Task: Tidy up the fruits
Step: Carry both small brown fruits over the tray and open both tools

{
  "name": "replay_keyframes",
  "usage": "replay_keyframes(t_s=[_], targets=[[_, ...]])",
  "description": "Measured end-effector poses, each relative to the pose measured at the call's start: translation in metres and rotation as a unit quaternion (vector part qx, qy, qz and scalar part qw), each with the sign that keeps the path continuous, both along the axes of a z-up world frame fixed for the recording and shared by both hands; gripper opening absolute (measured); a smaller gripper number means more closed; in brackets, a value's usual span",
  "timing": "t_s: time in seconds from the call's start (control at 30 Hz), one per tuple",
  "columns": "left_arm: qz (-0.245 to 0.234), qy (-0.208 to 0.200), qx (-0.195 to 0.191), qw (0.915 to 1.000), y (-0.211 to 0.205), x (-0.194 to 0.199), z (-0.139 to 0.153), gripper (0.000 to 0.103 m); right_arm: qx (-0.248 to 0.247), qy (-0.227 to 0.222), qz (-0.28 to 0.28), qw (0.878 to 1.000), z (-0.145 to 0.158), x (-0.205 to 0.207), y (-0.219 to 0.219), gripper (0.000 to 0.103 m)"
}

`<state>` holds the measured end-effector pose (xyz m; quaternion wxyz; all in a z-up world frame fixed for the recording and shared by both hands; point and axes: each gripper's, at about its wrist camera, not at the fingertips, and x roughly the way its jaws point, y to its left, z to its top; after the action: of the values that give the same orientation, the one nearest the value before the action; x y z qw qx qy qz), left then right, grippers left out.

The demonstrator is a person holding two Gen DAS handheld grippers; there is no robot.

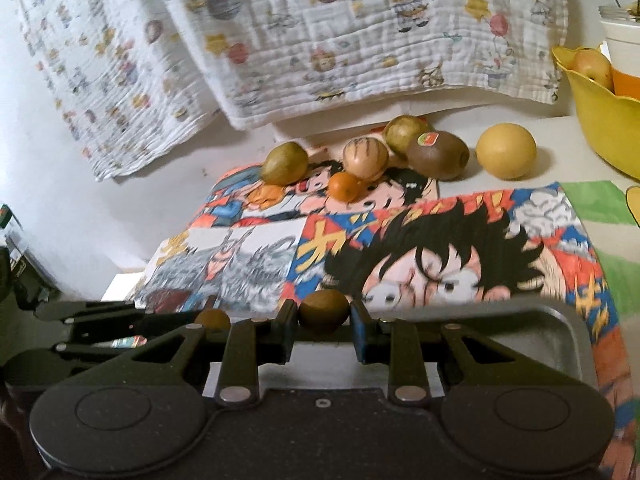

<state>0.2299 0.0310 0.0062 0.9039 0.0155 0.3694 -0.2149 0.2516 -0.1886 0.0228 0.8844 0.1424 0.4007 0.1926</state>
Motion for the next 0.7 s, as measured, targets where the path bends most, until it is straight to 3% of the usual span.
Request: replay_keyframes(t_s=[0.37, 0.7], targets=[[0.020, 0.015, -0.015, 0.9996, 0.014, -0.035, -0.011, 0.029, -0.034, 0.004, 0.038, 0.999, -0.010, -0.059, 0.018, 0.030], [0.041, 0.030, 0.002, 0.9987, 0.015, -0.048, -0.018, 0.030, -0.056, -0.007, 0.056, 0.997, -0.017, -0.081, 0.031, 0.030]])
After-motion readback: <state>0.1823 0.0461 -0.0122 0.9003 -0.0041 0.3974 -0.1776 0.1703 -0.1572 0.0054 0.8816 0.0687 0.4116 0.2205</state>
